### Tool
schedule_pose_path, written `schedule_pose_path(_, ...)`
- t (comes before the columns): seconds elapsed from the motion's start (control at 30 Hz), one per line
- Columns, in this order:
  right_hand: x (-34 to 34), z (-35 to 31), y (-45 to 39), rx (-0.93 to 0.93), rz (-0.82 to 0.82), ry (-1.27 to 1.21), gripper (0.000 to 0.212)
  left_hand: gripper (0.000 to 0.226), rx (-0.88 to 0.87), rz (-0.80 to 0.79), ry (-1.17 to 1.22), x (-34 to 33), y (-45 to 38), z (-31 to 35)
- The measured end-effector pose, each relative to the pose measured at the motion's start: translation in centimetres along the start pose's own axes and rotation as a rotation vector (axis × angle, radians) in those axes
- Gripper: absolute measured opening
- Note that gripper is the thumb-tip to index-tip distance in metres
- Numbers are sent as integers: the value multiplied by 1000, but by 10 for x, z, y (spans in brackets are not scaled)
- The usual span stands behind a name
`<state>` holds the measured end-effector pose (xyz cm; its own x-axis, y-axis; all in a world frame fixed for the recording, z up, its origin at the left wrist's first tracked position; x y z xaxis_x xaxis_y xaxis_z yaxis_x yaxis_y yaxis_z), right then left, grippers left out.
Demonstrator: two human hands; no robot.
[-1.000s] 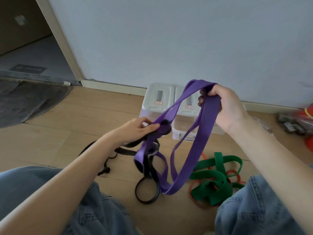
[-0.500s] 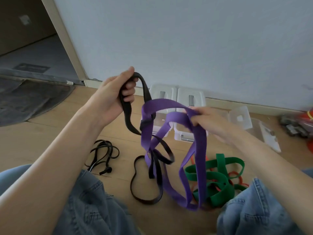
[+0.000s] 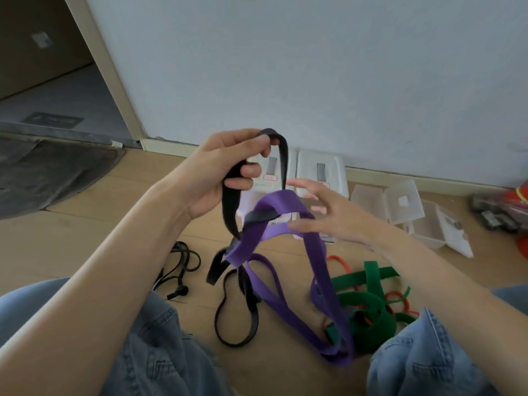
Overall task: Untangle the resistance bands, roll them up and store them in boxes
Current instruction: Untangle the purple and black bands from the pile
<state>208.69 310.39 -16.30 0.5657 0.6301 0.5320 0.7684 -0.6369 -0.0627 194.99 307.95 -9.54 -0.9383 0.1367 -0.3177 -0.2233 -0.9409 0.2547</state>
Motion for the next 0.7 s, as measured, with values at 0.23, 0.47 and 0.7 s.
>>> schedule_pose_path(0.23, 13, -30, -10, 140, 46, -335, 28, 15, -5, 123, 99, 16, 0, 5)
schedule_pose_path(0.47, 27, -11, -7, -25, 64, -61, 18, 12, -79, 245, -891, 8, -13, -6)
schedule_pose_path(0.7, 91, -12, 10, -32, 524, -9, 25, 19, 311, 454, -1123, 61, -15, -50)
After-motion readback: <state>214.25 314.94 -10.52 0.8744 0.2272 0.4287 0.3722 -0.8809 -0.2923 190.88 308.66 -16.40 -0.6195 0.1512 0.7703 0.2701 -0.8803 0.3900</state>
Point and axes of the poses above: each hand's wrist, its own y-axis away from the middle knuckle, its own x-axis out of the back of the hand, z = x × y, the point moved 9 cm from there along -y, towards the middle knuckle, and after that the axes turned 15 degrees about x, right-handed, at the moved point
